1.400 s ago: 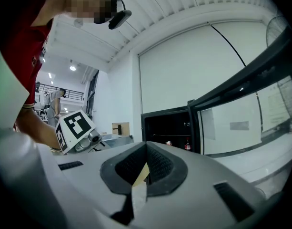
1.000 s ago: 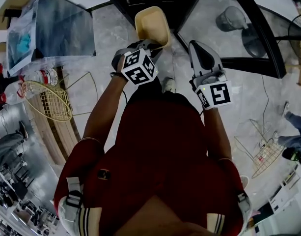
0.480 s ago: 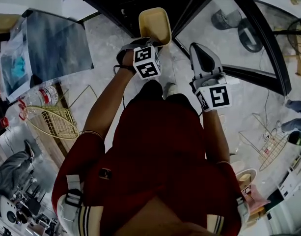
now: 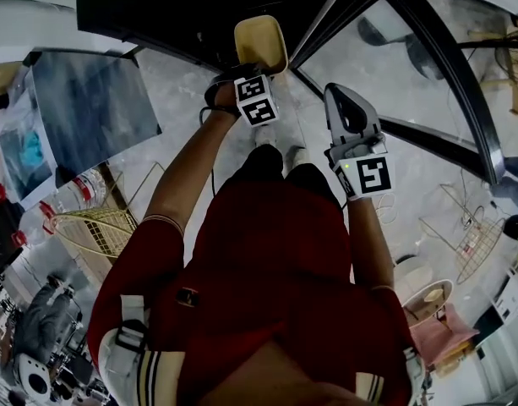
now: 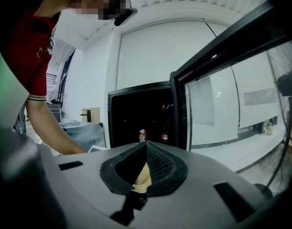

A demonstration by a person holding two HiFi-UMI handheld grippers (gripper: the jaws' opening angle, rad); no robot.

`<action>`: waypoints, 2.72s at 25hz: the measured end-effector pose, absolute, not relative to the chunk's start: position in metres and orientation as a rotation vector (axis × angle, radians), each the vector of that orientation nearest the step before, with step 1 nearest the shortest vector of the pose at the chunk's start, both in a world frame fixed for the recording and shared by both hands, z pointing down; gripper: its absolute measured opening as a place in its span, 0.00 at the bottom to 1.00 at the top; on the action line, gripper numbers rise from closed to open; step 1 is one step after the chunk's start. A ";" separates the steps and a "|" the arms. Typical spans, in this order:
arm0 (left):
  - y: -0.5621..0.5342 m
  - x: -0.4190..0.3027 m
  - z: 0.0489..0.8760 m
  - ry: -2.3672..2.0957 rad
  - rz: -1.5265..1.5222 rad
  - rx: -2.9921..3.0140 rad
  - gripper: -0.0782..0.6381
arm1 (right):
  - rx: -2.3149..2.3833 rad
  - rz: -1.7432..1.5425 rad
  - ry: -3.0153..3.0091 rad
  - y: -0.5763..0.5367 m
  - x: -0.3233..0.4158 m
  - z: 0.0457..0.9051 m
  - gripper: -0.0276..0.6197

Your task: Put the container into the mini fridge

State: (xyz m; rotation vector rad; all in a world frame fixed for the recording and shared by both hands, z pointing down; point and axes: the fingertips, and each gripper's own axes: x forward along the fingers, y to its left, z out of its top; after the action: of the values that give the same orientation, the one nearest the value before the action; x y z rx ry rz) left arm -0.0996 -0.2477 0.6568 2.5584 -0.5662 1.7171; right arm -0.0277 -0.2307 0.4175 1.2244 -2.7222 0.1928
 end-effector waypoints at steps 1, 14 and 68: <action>-0.253 -0.101 0.662 -0.563 1.725 2.554 0.14 | 1.233 0.192 -2.715 -0.234 -0.027 0.419 0.04; -0.315 -0.106 0.718 -0.550 1.841 2.517 0.14 | 1.280 0.174 -2.666 -0.261 -0.024 0.429 0.04; -0.289 -0.063 0.511 -1.165 0.806 2.807 0.34 | 1.244 0.191 -2.723 -0.235 0.009 0.388 0.04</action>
State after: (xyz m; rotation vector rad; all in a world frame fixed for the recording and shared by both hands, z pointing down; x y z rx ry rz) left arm -0.0630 -0.2885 0.5114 2.8069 -1.1649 0.8060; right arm 0.0085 -0.2348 0.3876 1.2442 -2.7230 0.1907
